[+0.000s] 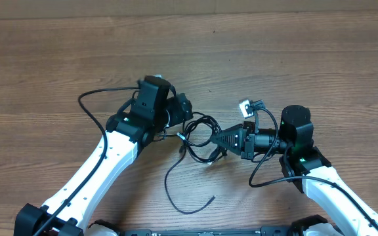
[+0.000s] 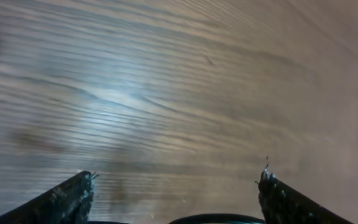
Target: Untangle cables
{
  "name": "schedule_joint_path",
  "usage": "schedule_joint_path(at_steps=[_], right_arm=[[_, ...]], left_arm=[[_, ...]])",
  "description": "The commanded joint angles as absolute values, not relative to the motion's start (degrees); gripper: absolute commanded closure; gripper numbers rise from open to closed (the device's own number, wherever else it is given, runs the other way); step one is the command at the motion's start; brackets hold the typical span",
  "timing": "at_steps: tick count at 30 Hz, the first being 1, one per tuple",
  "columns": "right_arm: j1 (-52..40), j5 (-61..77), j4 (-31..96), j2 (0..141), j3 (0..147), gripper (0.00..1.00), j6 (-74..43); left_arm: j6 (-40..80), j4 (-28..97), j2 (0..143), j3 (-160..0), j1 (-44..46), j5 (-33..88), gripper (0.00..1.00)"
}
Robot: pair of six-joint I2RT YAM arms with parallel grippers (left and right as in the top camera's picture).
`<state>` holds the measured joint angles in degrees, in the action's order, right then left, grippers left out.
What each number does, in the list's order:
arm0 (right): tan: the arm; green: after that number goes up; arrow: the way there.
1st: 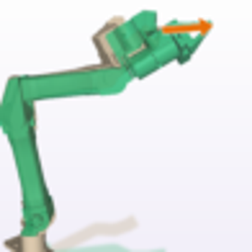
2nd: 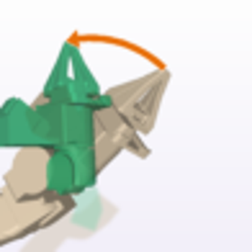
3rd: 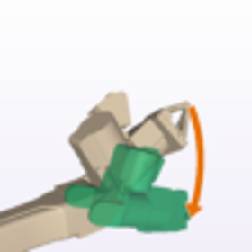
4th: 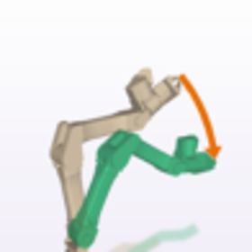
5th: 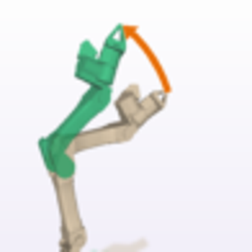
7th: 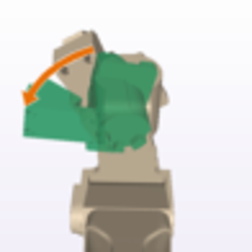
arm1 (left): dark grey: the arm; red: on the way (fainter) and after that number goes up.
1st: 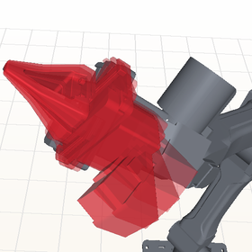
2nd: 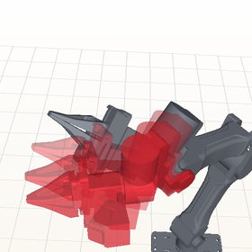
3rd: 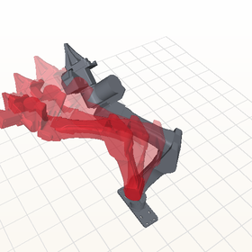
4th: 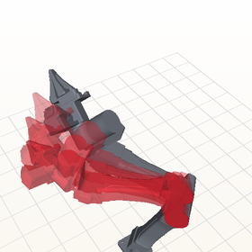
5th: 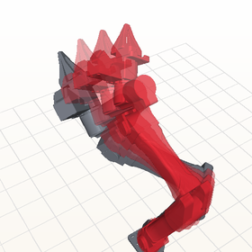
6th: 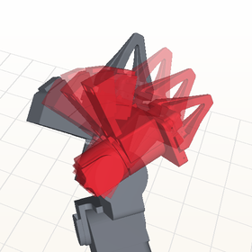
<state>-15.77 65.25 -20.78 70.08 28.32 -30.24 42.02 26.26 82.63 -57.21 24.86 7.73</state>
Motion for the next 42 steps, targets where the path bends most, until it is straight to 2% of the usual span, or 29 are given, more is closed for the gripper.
schedule_joint_path(at_steps=[1, 11, 12, 13, 14, 18, 21, 22, 28, 38, 40, 42], right_arm=[[-15.6, 69.8, -24.7, 69.9, 28.9, 0.96, -35.0], [-15.6, 70.8, -27.8, 69.9, 28.9, 0.96, -37.6], [-15.6, 70.8, -27.8, 69.9, 28.9, 0.96, -38.1], [-15.6, 70.8, -27.7, 69.9, 28.9, 0.96, -38.4], [-15.6, 70.1, -27.1, 69.9, 28.9, 0.96, -39.4], [-15.6, 66.3, -22.0, 69.9, 28.9, 0.90, -39.7], [-15.6, 62.1, -17.3, 69.9, 28.9, 0.90, -39.7], [-15.6, 60.3, -15.9, 69.9, 28.9, 0.89, -39.7], [-15.6, 49.8, -8.6, 69.9, 28.9, 0.62, -39.6], [-15.6, 33.7, 2.6, 69.9, 28.9, 0.45, -39.5], [-15.9, 33.5, 2.9, 69.9, 28.9, 0.42, -36.1], [-17.3, 33.3, 3.1, 70.1, 28.9, 0.38, -26.6]], left_arm=[[34.2, 27.6, 82.8, -58.0, 24.8, 12.2, 0.21], [34.3, 29.1, 82.8, -57.8, 24.8, 7.0, 0.21], [34.3, 29.8, 82.8, -57.8, 24.8, 5.3, 0.19], [34.3, 30.3, 82.8, -57.8, 24.8, 4.2, 0.12], [35.1, 32.0, 82.8, -57.8, 24.8, 1.7, 0.01], [44.3, 36.8, 82.8, -57.8, 24.8, -3.6, 0.00], [47.3, 37.9, 82.8, -57.8, 24.8, -4.7, 0.00], [47.7, 37.9, 82.8, -57.8, 24.8, -4.7, 0.01], [47.9, 38.9, 82.8, -57.8, 24.8, -4.6, 0.01], [51.0, 38.1, 83.8, -57.0, 24.8, -1.2, 0.00], [51.1, 37.9, 84.6, -57.0, 24.8, -0.5, 0.00], [51.1, 37.5, 86.1, -57.0, 24.8, -0.6, 0.00]])
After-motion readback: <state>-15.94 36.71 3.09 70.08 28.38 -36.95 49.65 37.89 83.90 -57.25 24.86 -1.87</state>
